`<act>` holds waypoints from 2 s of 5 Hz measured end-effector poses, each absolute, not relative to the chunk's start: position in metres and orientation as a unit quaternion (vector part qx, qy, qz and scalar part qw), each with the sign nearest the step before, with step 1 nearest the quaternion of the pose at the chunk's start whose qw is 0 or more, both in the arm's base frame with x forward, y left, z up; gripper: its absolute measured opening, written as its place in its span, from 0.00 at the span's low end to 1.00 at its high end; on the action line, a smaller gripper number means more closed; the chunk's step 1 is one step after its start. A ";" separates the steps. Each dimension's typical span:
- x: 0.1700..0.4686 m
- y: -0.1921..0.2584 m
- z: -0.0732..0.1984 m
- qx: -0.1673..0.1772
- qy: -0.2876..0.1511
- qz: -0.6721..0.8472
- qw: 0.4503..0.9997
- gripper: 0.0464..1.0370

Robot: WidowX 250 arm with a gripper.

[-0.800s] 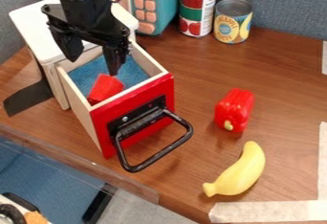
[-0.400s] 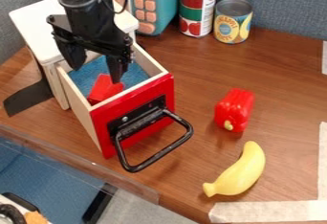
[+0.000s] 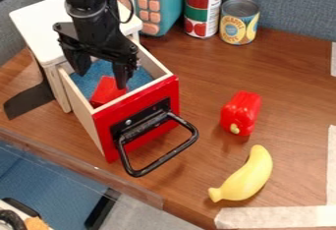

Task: Move the red object out from the drawer and place it on the table beside red bell pepper.

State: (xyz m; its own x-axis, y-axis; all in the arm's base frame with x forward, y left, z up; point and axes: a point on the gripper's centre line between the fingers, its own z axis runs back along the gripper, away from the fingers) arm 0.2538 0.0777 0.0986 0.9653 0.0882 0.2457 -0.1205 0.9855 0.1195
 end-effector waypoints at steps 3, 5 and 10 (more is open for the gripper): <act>0.261 0.084 0.077 0.079 -0.110 0.061 0.989 0.96; 0.256 0.081 0.066 0.072 -0.099 0.054 0.991 0.96; 0.252 0.068 0.102 0.042 -0.136 0.046 0.989 0.71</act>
